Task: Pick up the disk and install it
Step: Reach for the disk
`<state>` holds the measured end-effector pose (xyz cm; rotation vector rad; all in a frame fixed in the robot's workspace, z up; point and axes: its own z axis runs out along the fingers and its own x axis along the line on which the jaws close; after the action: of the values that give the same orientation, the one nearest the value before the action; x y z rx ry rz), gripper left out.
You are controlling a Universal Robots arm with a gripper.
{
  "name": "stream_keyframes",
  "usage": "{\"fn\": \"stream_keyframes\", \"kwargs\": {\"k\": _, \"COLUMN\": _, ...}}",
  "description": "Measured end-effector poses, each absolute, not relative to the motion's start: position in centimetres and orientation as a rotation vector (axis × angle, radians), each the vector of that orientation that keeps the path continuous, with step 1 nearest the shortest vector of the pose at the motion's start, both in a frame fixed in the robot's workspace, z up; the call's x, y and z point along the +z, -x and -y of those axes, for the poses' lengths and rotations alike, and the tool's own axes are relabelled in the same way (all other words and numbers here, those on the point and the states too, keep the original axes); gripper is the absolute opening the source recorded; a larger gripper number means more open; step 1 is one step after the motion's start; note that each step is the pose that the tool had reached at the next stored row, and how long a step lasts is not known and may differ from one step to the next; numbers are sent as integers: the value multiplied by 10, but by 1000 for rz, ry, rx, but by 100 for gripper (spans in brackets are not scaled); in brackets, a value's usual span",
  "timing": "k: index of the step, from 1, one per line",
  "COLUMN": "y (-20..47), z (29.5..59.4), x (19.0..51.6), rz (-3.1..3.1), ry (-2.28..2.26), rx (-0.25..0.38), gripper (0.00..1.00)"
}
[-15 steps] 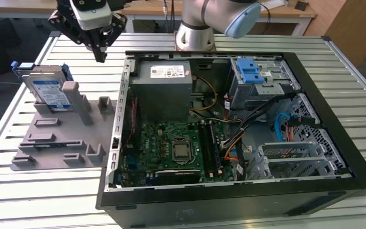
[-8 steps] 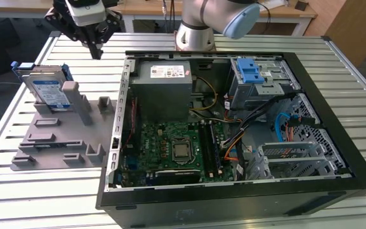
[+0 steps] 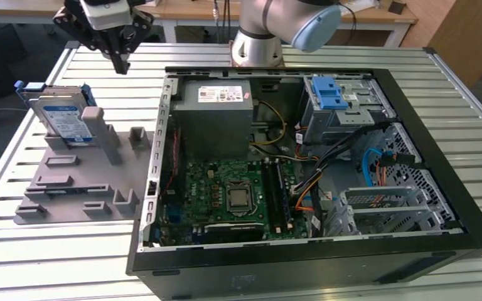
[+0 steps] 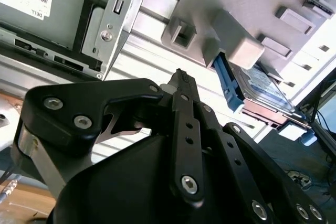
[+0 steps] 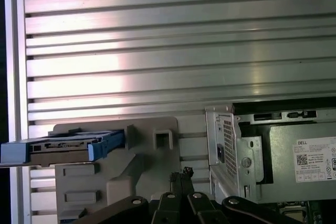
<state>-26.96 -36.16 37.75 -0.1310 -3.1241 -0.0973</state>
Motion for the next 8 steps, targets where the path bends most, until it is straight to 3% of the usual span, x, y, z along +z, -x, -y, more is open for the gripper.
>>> {"fn": "stream_keyframes", "kwargs": {"k": 8, "y": 279, "z": 353, "x": 376, "rz": 3124, "ry": 131, "rx": -97, "gripper": 11}}
